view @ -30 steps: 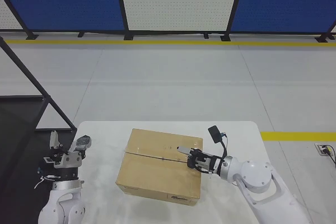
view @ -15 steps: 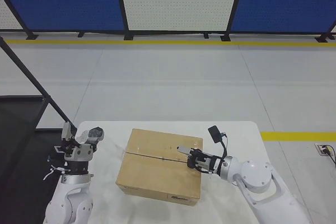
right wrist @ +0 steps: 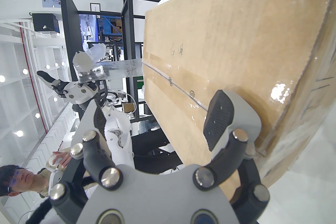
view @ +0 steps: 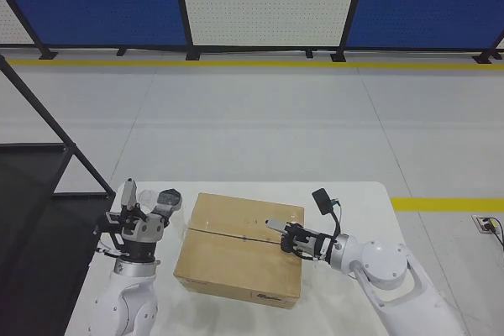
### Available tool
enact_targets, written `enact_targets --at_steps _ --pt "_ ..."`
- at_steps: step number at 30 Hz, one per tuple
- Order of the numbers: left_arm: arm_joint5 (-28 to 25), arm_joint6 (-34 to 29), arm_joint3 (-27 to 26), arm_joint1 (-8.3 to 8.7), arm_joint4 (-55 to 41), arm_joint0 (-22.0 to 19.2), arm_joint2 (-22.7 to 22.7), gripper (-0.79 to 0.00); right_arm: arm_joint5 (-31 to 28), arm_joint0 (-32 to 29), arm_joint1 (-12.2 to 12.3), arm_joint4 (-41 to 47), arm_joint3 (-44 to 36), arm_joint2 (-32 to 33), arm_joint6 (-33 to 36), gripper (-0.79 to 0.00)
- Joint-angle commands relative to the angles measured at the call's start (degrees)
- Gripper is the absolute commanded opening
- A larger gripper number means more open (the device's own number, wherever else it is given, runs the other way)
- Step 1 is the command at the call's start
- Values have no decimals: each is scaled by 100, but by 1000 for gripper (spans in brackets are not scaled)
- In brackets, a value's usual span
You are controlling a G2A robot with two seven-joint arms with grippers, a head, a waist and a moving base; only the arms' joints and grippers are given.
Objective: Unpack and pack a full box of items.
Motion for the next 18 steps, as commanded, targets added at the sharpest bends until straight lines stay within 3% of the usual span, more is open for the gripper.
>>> enact_targets --at_steps 1,18 --pt "25 5 -26 -11 71 -9 64 0 0 0 0 0 0 0 0 0" --pt "263 50 100 -124 589 -289 594 0 0 0 0 0 0 0 0 0"
